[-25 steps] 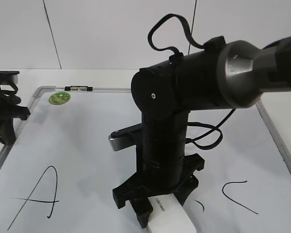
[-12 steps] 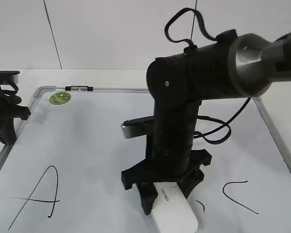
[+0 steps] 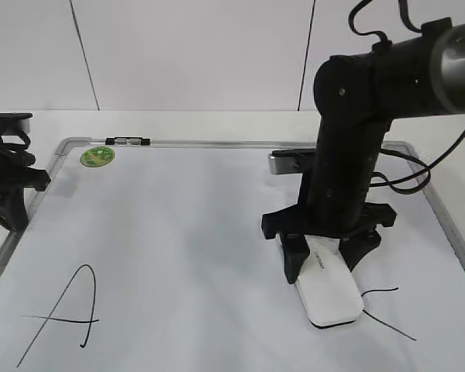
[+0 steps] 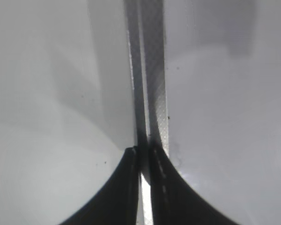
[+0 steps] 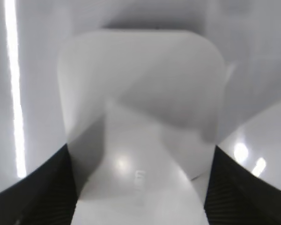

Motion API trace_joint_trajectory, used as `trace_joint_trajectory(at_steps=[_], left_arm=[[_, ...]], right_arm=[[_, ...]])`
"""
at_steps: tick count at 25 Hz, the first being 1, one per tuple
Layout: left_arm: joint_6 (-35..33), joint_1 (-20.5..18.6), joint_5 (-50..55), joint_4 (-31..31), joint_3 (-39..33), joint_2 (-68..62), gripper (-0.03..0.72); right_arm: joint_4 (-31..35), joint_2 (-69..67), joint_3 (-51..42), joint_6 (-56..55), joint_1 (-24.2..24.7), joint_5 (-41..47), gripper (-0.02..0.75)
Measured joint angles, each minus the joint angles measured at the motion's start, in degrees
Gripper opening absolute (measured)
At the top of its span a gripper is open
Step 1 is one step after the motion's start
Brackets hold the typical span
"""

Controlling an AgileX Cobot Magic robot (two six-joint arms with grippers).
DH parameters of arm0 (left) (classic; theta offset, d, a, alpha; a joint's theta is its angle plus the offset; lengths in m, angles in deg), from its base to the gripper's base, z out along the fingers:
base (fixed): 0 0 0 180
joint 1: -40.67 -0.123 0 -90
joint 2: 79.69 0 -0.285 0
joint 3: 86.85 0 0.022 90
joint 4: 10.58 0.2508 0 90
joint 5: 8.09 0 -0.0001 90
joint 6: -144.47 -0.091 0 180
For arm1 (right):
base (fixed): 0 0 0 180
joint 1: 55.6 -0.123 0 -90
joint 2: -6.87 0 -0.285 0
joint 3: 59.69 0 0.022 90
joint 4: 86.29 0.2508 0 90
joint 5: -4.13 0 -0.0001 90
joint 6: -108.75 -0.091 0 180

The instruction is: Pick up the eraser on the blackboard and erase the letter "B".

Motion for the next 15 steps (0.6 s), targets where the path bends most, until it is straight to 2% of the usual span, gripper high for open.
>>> trace_joint_trajectory(at_steps=[8,15], left_arm=[[0.0,0.0,0.0,-0.4,0.0,0.0,0.022],[0.0,0.0,0.1,-0.4,0.0,0.0,0.022]], right_arm=[[-0.3,0.0,0.1,0.0,0.5,0.2,0.536],[-4.6,0.0,0.1,0.2,-5.0,-0.3,0.536]])
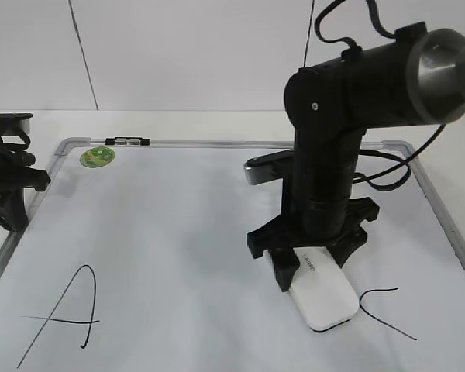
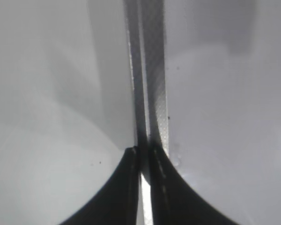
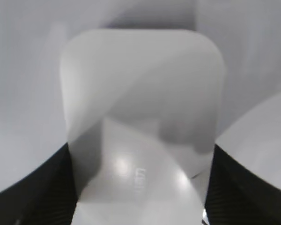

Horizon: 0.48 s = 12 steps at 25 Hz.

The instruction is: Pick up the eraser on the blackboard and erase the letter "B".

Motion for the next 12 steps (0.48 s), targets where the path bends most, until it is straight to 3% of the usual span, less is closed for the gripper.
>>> trace_joint_trajectory(at_steps=[12], left_arm=[[0.0,0.0,0.2,-0.4,0.0,0.0,0.022]], right_arm=[[6.8,-0.4,1.2,5.5,-11.0,-0.3,0.536]])
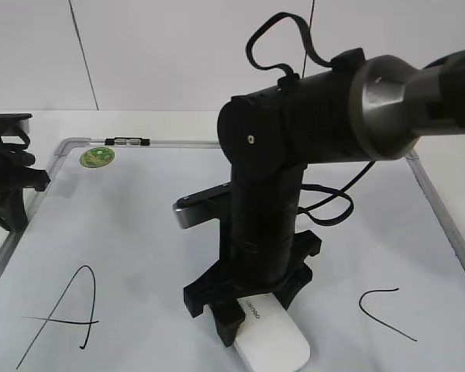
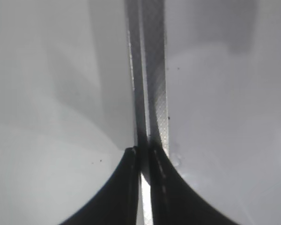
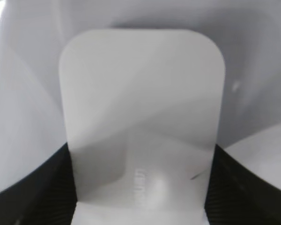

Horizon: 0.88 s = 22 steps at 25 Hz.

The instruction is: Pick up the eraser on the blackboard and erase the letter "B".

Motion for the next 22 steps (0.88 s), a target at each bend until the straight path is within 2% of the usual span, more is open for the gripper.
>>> trace_joint_trajectory(at_steps=[6,12,15,22], left_arm=[[0.0,0.0,0.0,-0.1,0.0,0.0,0.022],[0.0,0.0,0.1,-0.2,0.0,0.0,0.022],[0.0,0.0,0.1,-0.3,0.0,0.0,0.022],[0.0,0.0,0.1,-0.4,0.0,0.0,0.022]], right_arm=[[-0.7,-0.9,2.1,0.3,-2.3,1.3,0.536],[-1.8,-0.9,2.1,0.3,-0.9,1.1,0.536],[-1.8,-0.9,2.2,0.4,2.1,0.8,0.535],[-3.6,-0.9,2.5,0.4,13.0,-0.3,0.535]])
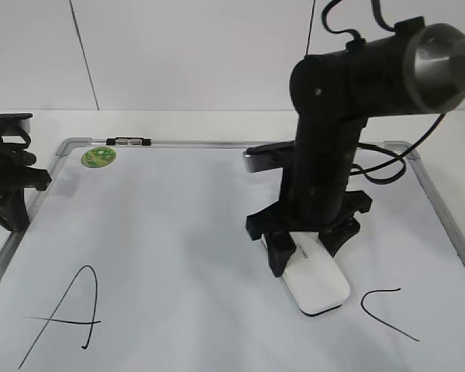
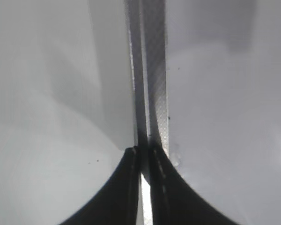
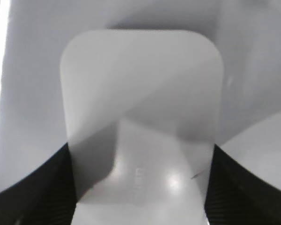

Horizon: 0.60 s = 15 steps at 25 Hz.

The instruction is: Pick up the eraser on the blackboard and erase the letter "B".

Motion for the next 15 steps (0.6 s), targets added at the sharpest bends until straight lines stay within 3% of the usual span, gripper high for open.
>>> trace_joint_trajectory(at_steps=[4,15], left_arm=[[0.0,0.0,0.0,-0.1,0.0,0.0,0.022],[0.0,0.0,0.3,-0.5,0.0,0.0,0.022]], right_arm=[[0.1,0.0,0.2,0.0,3.7,-0.5,0.535],[-0.1,2.6,6.7,0.6,5.9,3.0,0.535]])
